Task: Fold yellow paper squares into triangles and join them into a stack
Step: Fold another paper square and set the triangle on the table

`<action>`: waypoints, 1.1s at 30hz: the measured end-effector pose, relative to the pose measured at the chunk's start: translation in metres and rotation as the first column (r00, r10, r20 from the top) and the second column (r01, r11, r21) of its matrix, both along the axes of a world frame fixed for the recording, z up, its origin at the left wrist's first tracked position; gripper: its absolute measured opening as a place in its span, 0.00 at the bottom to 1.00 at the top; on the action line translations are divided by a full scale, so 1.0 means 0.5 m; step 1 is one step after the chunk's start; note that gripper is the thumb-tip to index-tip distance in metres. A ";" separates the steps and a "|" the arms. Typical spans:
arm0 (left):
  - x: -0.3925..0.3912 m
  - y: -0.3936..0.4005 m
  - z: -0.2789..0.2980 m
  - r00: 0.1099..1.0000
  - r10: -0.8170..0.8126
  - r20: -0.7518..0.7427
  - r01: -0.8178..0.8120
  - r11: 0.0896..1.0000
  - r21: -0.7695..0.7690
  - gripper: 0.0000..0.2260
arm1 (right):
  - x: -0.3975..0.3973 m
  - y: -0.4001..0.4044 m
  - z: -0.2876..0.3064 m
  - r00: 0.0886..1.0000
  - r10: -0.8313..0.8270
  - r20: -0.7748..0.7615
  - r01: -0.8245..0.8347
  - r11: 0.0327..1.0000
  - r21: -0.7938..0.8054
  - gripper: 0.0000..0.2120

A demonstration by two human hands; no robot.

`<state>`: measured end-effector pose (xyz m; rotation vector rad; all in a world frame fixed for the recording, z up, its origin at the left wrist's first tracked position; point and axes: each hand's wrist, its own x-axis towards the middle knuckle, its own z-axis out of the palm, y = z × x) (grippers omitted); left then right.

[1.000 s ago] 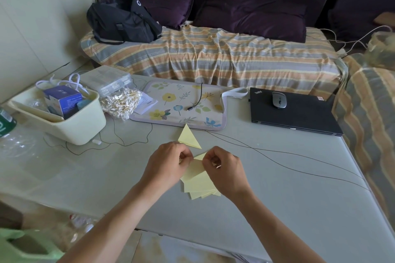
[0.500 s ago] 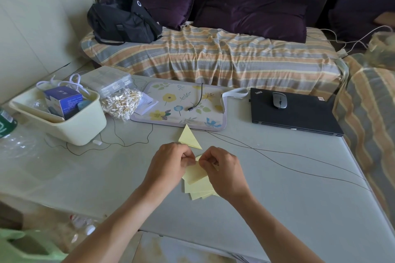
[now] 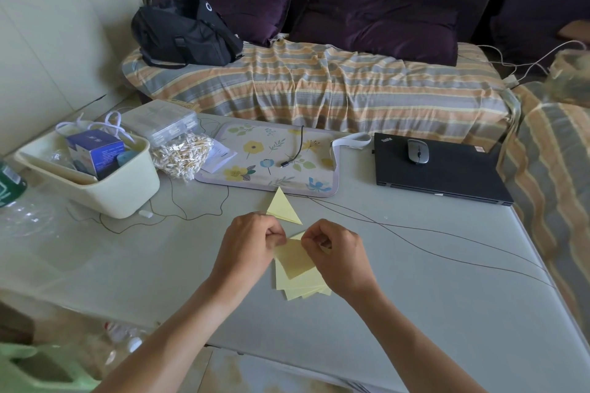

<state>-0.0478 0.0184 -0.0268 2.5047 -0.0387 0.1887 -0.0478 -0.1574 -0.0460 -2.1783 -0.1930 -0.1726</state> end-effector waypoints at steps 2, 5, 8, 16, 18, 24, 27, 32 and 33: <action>0.000 -0.001 -0.002 1.000 0.014 -0.010 -0.014 1.000 0.012 0.08 | -0.002 0.001 -0.002 0.999 0.029 -0.032 -0.028 0.999 0.018 0.04; -0.002 -0.005 -0.003 0.999 -0.004 -0.034 0.005 1.000 0.010 0.08 | -0.004 0.002 -0.004 0.995 0.063 -0.075 -0.061 0.998 0.025 0.03; -0.005 -0.013 0.001 0.999 -0.027 -0.031 0.026 0.999 -0.029 0.06 | -0.005 0.001 -0.003 0.997 0.048 -0.054 -0.047 0.999 0.020 0.04; -0.011 -0.008 0.016 0.997 0.074 0.032 -0.074 0.997 -0.022 0.08 | -0.004 -0.001 0.006 0.999 0.017 -0.048 -0.016 0.999 0.028 0.06; -0.010 -0.007 0.014 0.998 0.060 0.036 -0.059 0.998 -0.029 0.08 | -0.005 0.000 0.006 0.999 0.020 -0.046 -0.019 1.000 0.024 0.06; -0.006 0.007 0.008 0.999 0.005 0.053 -0.006 1.000 0.021 0.13 | 0.001 -0.008 0.007 0.999 -0.015 -0.047 0.015 1.000 0.006 0.05; -0.006 0.007 0.011 0.998 0.035 0.060 -0.038 0.998 0.047 0.13 | 0.000 -0.005 0.007 0.998 -0.008 -0.062 0.009 1.000 0.015 0.05; -0.005 0.005 0.020 0.996 0.088 0.024 -0.088 0.996 -0.029 0.10 | -0.002 -0.005 0.011 0.995 -0.018 -0.096 0.021 0.999 0.032 0.05; -0.006 0.004 0.022 0.993 0.120 0.009 -0.119 0.989 -0.087 0.08 | -0.001 -0.006 0.011 0.993 -0.026 -0.117 0.031 0.999 0.039 0.05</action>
